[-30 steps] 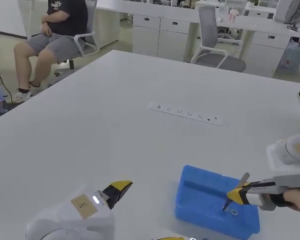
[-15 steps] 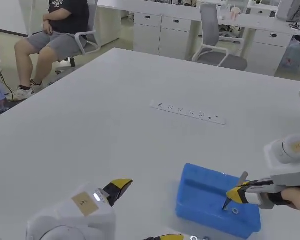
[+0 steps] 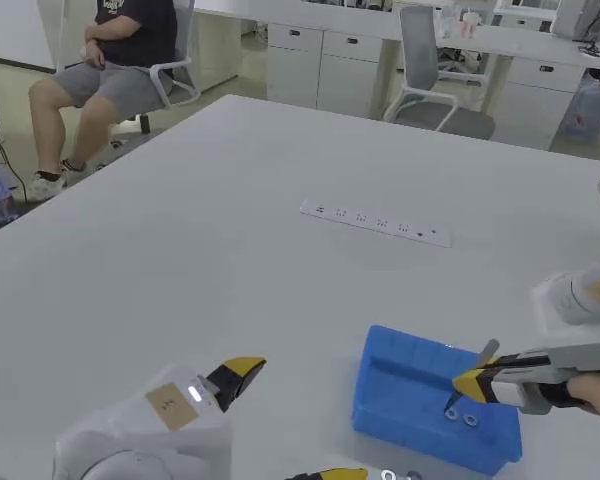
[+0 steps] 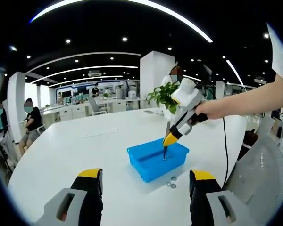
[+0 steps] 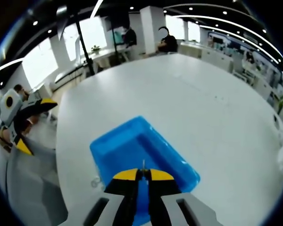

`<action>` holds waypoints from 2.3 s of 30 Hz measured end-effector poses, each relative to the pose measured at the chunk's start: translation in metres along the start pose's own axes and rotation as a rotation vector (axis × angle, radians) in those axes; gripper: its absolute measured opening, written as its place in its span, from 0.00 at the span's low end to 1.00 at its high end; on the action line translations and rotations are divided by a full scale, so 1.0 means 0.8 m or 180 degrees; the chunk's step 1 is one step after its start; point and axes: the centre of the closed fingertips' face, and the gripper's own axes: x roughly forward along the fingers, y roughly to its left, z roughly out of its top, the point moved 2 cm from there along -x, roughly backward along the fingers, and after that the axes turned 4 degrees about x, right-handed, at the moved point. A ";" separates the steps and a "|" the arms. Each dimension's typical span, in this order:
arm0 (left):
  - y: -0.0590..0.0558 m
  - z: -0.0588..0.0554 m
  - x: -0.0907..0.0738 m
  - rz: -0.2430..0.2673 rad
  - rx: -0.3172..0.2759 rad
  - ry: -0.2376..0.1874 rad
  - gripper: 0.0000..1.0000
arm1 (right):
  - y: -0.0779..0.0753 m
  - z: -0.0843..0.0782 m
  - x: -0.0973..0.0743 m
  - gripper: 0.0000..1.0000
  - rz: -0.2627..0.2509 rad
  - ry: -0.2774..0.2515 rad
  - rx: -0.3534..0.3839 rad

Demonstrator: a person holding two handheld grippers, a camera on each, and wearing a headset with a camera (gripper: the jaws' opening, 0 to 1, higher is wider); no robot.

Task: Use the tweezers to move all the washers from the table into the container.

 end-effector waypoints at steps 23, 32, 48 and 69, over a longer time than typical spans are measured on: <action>-0.002 -0.002 0.001 -0.0034 0.0035 0.0053 0.74 | 0.059 0.020 -0.045 0.03 0.0197 -0.0149 -0.0341; -0.004 -0.002 0.002 -0.0048 0.0040 0.0055 0.73 | 0.086 0.009 -0.041 0.04 0.0496 -0.0058 -0.0402; -0.002 -0.002 0.001 -0.0044 0.0030 0.0055 0.73 | 0.093 -0.034 0.000 0.04 0.0628 0.0204 -0.0398; -0.003 -0.004 0.002 -0.0068 0.0047 0.0078 0.73 | 0.095 -0.046 0.014 0.04 0.0588 0.0321 -0.0560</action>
